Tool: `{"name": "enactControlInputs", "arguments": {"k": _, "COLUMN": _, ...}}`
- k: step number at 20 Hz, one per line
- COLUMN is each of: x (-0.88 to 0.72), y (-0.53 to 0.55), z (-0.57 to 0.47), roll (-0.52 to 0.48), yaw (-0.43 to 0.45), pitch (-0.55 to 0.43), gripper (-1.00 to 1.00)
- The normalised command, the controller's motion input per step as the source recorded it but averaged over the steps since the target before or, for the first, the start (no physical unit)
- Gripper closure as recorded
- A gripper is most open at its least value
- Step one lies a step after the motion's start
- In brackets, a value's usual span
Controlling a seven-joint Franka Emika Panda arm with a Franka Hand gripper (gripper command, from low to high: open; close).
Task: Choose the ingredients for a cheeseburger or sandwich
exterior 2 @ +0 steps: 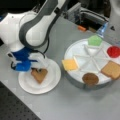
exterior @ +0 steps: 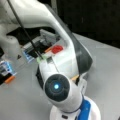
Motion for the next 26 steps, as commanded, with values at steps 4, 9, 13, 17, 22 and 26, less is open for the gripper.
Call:
{"name": "enactControlInputs", "arguments": {"k": 4, "x": -0.14, "y": -0.07, "z": -0.10, "roll": -0.066, "yaw": 0.084, "pitch": -0.133, "gripper": -1.00}}
{"name": "enactControlInputs", "arguments": {"k": 9, "x": -0.11, "y": 0.10, "z": -0.15, "roll": -0.060, "yaw": 0.024, "pitch": -0.165, "gripper": -1.00}}
{"name": "enactControlInputs", "arguments": {"k": 13, "x": -0.12, "y": 0.18, "z": -0.15, "roll": -0.018, "yaw": -0.050, "pitch": -0.214, "gripper": -1.00}}
{"name": "enactControlInputs", "arguments": {"k": 17, "x": -0.16, "y": 0.14, "z": -0.09, "roll": -0.008, "yaw": -0.067, "pitch": -0.206, "gripper": -1.00}}
{"name": "enactControlInputs", "arguments": {"k": 22, "x": -0.16, "y": 0.08, "z": -0.02, "roll": -0.049, "yaw": -0.056, "pitch": -0.193, "gripper": -1.00}}
{"name": "enactControlInputs", "arguments": {"k": 26, "x": -0.19, "y": 0.05, "z": 0.02, "roll": -0.143, "yaw": -0.049, "pitch": -0.148, "gripper": -1.00}}
